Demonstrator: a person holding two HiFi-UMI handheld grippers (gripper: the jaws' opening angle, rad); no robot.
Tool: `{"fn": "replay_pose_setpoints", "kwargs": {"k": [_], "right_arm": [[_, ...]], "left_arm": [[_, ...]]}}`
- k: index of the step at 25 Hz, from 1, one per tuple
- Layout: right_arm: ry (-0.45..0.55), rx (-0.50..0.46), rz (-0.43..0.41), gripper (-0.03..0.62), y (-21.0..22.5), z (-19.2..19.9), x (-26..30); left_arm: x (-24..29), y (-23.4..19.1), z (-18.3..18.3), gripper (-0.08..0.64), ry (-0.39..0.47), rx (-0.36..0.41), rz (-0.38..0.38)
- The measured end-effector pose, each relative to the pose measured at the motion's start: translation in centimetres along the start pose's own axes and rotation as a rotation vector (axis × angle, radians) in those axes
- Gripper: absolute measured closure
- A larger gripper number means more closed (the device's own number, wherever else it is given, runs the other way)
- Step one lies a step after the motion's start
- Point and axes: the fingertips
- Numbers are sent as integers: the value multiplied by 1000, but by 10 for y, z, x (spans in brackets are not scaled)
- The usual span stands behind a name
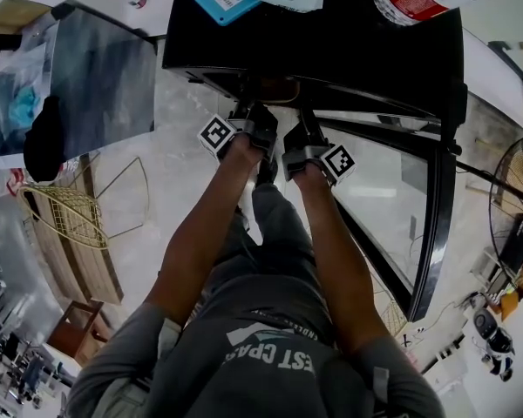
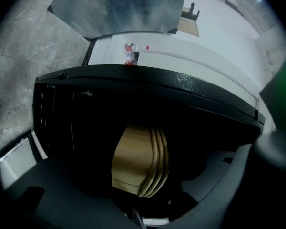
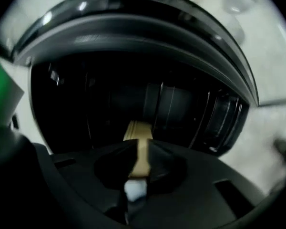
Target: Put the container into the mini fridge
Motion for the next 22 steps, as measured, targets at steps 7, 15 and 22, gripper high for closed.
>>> {"fn": "replay_pose_setpoints", "kwargs": {"k": [7, 15, 22], "right_arm": [[-316, -234, 0, 545, -1, 52, 24], [-311, -279, 16, 548, -7, 32, 82], [-295, -394, 13, 548, -27, 36, 63]], "left_arm": [[7, 9, 14, 213, -103, 37, 20], [-23, 18, 31, 178, -245, 94, 31], [-63, 51, 26, 184, -260, 183, 72]]}}
Point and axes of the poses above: the fingertips, and each gripper's own axes: x forward along the fingers, y to its right, z out of its underside, and after that the axes turned 2 degrees about y, right-handed
